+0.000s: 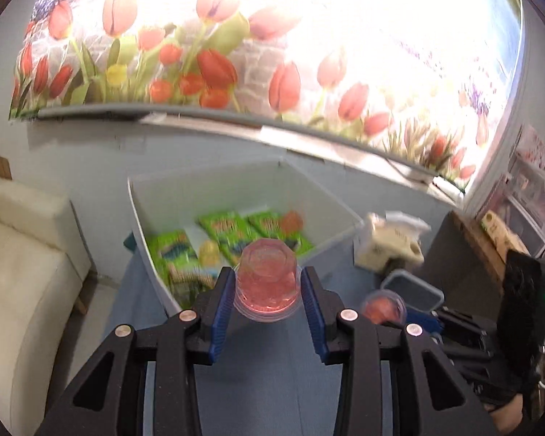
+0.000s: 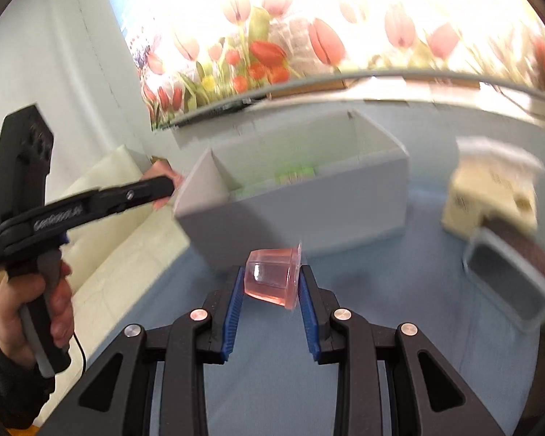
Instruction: Organize snacks
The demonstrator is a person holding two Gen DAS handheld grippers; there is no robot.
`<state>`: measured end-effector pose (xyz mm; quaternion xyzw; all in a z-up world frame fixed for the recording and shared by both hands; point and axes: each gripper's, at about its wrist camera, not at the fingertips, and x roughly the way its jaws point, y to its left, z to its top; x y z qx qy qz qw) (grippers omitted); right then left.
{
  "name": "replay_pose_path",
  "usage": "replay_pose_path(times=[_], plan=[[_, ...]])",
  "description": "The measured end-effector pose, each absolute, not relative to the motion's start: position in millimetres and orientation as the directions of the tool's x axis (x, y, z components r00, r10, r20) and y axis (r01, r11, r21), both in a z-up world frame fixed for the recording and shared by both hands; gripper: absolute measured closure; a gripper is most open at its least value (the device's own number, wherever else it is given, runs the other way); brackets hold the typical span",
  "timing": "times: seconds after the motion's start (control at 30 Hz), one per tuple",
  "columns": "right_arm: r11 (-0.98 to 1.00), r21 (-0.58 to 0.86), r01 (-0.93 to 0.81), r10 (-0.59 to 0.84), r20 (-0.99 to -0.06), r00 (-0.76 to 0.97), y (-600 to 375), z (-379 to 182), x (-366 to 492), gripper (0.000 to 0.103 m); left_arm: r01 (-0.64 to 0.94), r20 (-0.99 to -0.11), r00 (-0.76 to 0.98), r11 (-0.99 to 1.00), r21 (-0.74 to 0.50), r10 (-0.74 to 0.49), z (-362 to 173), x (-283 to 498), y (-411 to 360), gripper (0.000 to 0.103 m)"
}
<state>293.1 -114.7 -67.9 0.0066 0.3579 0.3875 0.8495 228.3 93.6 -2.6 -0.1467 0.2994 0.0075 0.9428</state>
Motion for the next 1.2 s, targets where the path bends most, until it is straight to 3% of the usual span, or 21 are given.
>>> replay_pose_path(times=[0.23,0.53,0.57,0.6,0.63,0.67,0.87,0.97,1.07,1.2], plan=[[0.701,0.248,-0.669,0.638,-0.637,0.433,-57.9,-43.7,372.4,0.07,-0.105,-0.59,0.797,0.933,-0.345,-0.128,-8.2,294.6,133.6,0.062],[0.773,0.15,-0.617,0.492,-0.755,0.434,-25.7,-79.1,434.2,0.07,-0.113,-0.685,0.716,0.946,-0.303,-0.134,-45.4,341.6,148.5,0.061],[0.786,0.129,-0.605,0.467,-0.764,0.445,-25.0,-82.5,435.5,0.066,-0.124,-0.698,0.707,0.951,-0.283,-0.115,-48.9,343.2,148.1,0.057],[0.794,0.116,-0.597,0.448,-0.775,0.446,-24.3,-85.4,436.9,0.042,-0.149,-0.71,0.701,0.961,-0.234,-0.064,-51.6,343.4,147.0,0.031],[0.796,0.114,-0.595,0.445,-0.776,0.447,-25.4,-86.8,436.5,0.028,-0.157,-0.711,0.702,0.964,-0.214,-0.044,-52.6,342.1,146.5,0.0],[0.795,0.109,-0.597,0.449,-0.768,0.458,-27.1,-85.9,434.7,0.012,-0.147,-0.696,0.717,0.964,-0.223,-0.051,-52.7,339.1,147.3,0.0],[0.815,0.097,-0.571,0.437,-0.749,0.498,-40.9,-79.2,430.6,0.011,-0.129,-0.692,0.721,0.978,-0.162,-0.02,-49.5,334.1,141.6,0.0],[0.834,0.081,-0.545,0.425,-0.724,0.543,-50.3,-75.5,422.3,0.003,-0.117,-0.663,0.748,0.989,-0.088,0.03,-41.6,322.7,134.0,0.0],[0.847,0.052,-0.529,0.409,-0.7,0.586,-55.0,-65.3,406.4,0.002,-0.101,-0.621,0.779,0.995,0.004,0.081,-32.3,305.6,120.3,0.0],[0.874,0.007,-0.486,0.373,-0.65,0.662,-64.2,-45.8,373.1,0.002,-0.076,-0.56,0.824,0.997,0.029,0.08,-15.7,270.2,106.8,0.0]])
